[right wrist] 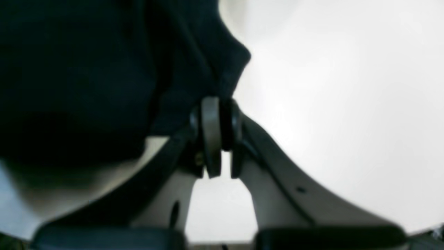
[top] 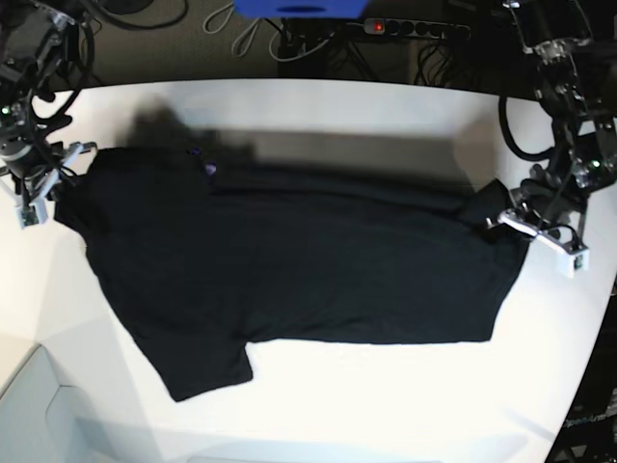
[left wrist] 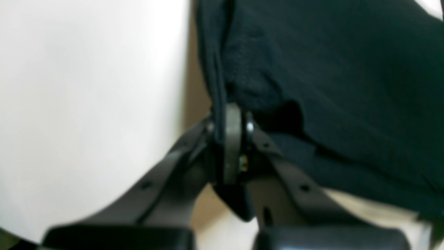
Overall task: Layout the t-shirt on the table in an organized manner, then fold the t-shirt properly
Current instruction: 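Grasp the folded edge again with both grippers and pull it taut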
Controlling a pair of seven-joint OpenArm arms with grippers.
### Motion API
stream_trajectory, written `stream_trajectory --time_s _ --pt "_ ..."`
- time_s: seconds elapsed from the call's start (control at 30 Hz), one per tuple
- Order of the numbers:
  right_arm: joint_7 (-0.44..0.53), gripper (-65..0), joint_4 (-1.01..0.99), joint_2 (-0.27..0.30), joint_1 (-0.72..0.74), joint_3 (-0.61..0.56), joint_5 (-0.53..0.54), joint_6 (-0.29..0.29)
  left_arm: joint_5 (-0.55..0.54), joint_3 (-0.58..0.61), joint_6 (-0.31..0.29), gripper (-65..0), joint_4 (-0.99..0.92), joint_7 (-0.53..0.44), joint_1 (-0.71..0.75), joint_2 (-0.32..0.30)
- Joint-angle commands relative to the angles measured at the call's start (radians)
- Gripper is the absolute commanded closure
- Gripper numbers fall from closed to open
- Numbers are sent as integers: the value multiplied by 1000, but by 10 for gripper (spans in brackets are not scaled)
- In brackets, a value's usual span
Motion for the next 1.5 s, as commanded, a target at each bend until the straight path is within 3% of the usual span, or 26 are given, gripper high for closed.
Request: stream_trajectory --time_s 0.0,0.13,0.27,0.33,0.43,0.8,1.0,1.13,1.23,1.4,1.47 --pt "30 0 28 20 18 4 12 -4 -3 -12 5 -2 22 -10 -28 -9" --pt "30 0 27 57 38 -1 12 -4 -3 -17 5 -2 12 -6 -97 -18" --pt "21 0 -59 85 141 -36 3 -4 -3 -14 5 -2 -120 -3 -205 -13" --pt "-29 0 -122 129 190 -93 -45 -4 -3 -14 5 -2 -232 36 -277 -12" --pt "-85 0 -163 146 231 -139 -95 -4 -5 -14 5 -2 -339 120 -350 -12" --pt "-85 0 -67 152 137 -135 -108 -4 -49 -12 5 -2 -353 157 -363 -44" --pt "-153 0 -119 127 295 -127 -111 -4 -63 -12 5 -2 -387 157 -407 -41" --pt "-222 0 -188 189 289 -220 -117 -4 -69 23 5 -2 -449 169 -404 -50" --pt "-217 0 -166 207 219 -251 -115 -4 -71 48 5 -2 -471 182 -395 -70" --pt "-222 0 -22 201 165 -214 -115 -4 -74 52 5 -2 -403 183 -340 -76" --pt "-222 0 -2 157 208 -162 -117 -4 -74 52 5 -2 -391 180 -340 -76"
